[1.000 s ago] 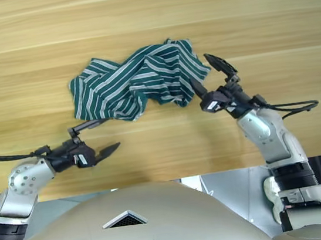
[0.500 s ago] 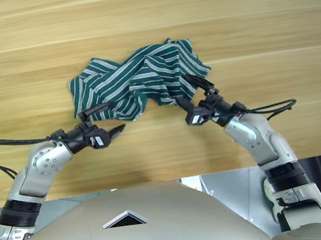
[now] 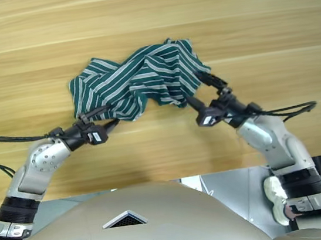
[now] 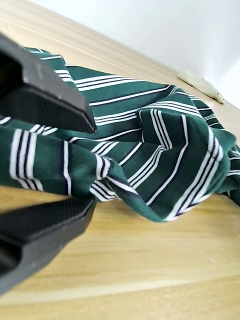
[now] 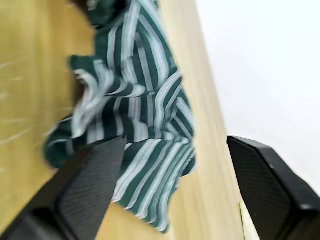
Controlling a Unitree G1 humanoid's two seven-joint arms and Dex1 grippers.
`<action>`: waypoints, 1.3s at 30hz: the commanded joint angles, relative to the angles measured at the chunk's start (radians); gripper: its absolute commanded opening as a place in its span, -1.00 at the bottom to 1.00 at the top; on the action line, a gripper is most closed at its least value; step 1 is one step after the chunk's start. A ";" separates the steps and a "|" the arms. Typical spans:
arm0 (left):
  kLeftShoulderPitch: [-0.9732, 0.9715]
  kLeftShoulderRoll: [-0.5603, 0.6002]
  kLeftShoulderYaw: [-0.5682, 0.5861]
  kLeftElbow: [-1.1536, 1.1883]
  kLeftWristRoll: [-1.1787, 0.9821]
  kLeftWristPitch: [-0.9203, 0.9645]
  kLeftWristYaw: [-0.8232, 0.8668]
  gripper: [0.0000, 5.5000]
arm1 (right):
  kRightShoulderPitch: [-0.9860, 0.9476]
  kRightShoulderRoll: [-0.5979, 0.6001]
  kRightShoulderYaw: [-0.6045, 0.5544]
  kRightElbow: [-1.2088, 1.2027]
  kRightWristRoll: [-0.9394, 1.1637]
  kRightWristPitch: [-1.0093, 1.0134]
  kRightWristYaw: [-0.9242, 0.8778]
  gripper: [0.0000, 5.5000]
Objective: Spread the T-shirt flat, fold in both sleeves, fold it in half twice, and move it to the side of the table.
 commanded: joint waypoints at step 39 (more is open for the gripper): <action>0.032 -0.032 -0.018 -0.034 -0.070 0.000 0.067 -1.00 | -0.105 0.036 0.198 0.381 0.032 -0.036 0.146 -0.78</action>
